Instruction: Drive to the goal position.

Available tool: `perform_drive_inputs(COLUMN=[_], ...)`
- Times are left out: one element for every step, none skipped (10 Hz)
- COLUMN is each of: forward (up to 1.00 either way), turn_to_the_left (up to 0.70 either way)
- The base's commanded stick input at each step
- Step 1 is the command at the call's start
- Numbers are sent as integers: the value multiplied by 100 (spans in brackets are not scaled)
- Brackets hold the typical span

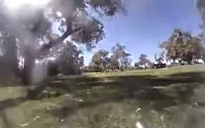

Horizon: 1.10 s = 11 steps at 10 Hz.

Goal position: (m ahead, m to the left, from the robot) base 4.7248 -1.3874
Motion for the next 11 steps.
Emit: perform_drive_inputs(forward=[85,85,85,85,85,85,85,85,85,85,85], turn_to_the_left=[-27,-14,0,0,0,0,0,0,-10,-25,-14])
